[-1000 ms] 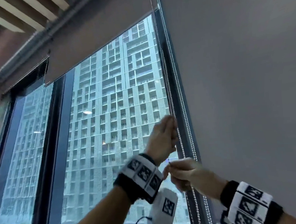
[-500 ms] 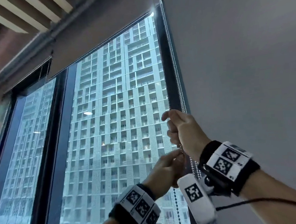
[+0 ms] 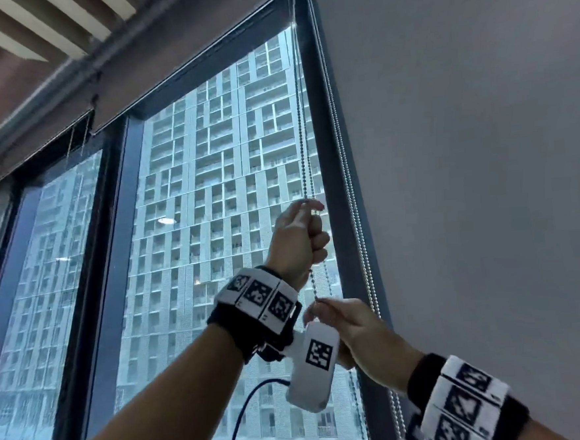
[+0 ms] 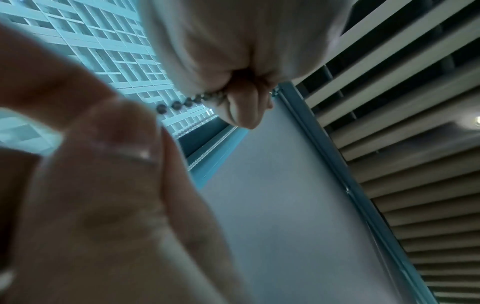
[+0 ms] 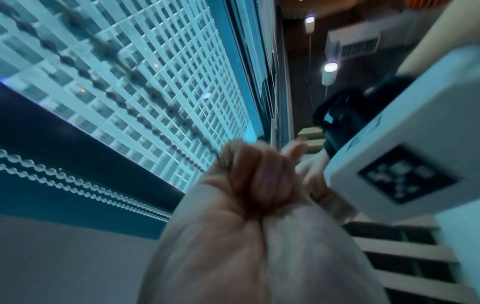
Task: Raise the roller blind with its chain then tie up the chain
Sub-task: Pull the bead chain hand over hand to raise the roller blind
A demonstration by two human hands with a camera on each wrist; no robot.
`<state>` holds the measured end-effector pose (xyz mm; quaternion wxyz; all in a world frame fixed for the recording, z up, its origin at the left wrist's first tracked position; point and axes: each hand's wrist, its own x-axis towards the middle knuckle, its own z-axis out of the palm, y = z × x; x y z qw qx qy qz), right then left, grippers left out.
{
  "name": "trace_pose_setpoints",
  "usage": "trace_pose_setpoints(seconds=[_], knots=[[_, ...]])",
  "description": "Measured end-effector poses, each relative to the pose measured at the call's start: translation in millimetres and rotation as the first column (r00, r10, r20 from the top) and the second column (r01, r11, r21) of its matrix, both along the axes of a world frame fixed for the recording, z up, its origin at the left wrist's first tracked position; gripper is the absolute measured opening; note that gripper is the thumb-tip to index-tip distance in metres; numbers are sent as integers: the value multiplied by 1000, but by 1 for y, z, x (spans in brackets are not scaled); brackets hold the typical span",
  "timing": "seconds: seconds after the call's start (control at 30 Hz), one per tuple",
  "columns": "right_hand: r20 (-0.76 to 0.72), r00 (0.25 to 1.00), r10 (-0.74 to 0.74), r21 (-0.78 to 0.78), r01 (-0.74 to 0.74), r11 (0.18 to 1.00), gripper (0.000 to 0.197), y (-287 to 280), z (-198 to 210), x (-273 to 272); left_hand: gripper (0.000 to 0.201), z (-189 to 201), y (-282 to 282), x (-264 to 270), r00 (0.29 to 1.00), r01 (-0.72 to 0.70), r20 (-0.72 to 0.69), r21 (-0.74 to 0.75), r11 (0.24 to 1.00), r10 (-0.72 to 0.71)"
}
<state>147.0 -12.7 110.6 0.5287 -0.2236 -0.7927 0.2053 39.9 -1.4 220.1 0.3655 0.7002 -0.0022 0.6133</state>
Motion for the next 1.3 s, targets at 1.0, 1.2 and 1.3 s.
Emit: trace_pose_setpoints(seconds=[1.0,1.2,1.3], knots=[[-294,956,-14,93,43,995,32,-2,64,-4,26,-60,38,-16,986,58,-150,-137,989,-79],[-314,949,21,95,9,995,30,0,54,-9,33,-48,28,-9,990,29,-137,-72,997,-39],[-286,958,10,112,23,993,30,4,53,-11,32,-47,31,-12,992,22,-123,-88,996,-33]])
